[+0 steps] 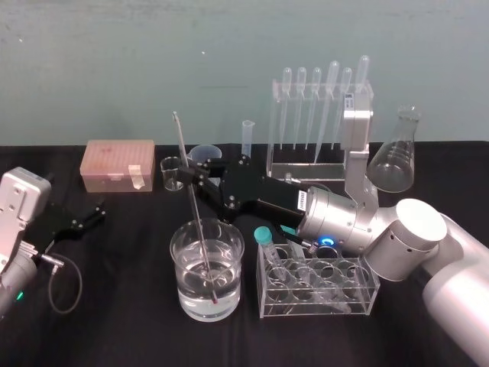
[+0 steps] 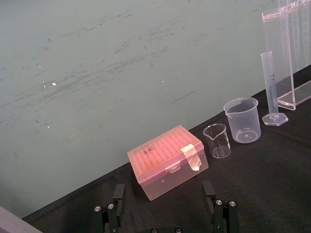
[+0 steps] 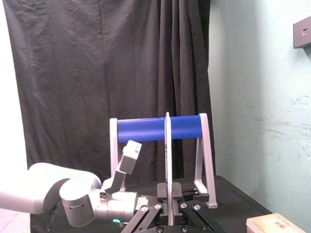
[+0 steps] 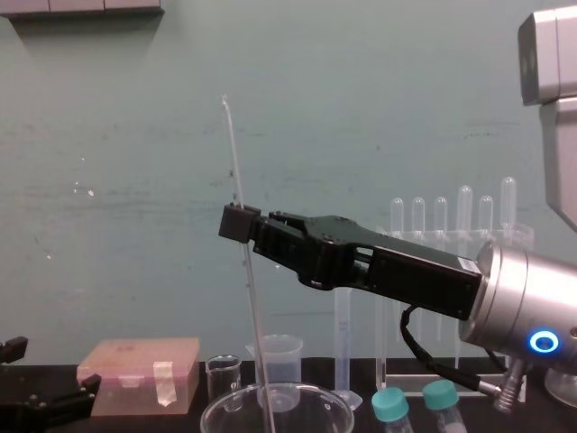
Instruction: Hold the thermometer with one hand and immerse one end into the beaker, then reinsert it into the test tube rack.
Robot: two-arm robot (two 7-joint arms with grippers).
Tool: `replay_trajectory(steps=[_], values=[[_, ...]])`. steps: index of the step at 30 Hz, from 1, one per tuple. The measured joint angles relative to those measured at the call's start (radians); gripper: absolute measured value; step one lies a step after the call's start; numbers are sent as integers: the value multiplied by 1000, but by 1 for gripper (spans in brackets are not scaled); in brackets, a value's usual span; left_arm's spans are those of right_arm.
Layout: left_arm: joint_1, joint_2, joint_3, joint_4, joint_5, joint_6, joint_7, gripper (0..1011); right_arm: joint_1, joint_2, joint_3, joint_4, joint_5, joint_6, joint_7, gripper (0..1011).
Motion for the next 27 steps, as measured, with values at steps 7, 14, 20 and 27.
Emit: replay_trajectory(steps=[7,14,20,27], values=[[0,0,0,0,0,0,0,1008,-2,1,0,-2,0,3,-1,55],[0,0,0,0,0,0,0,1008,-4,1,-1,-2,0,4,-1,55],[0,0,0,0,0,0,0,1008,-4,1,-1,-2,2,4,-1,55],[0,0,0,0,0,0,0,1008,-3,1,0,0,3,3,-1,55]])
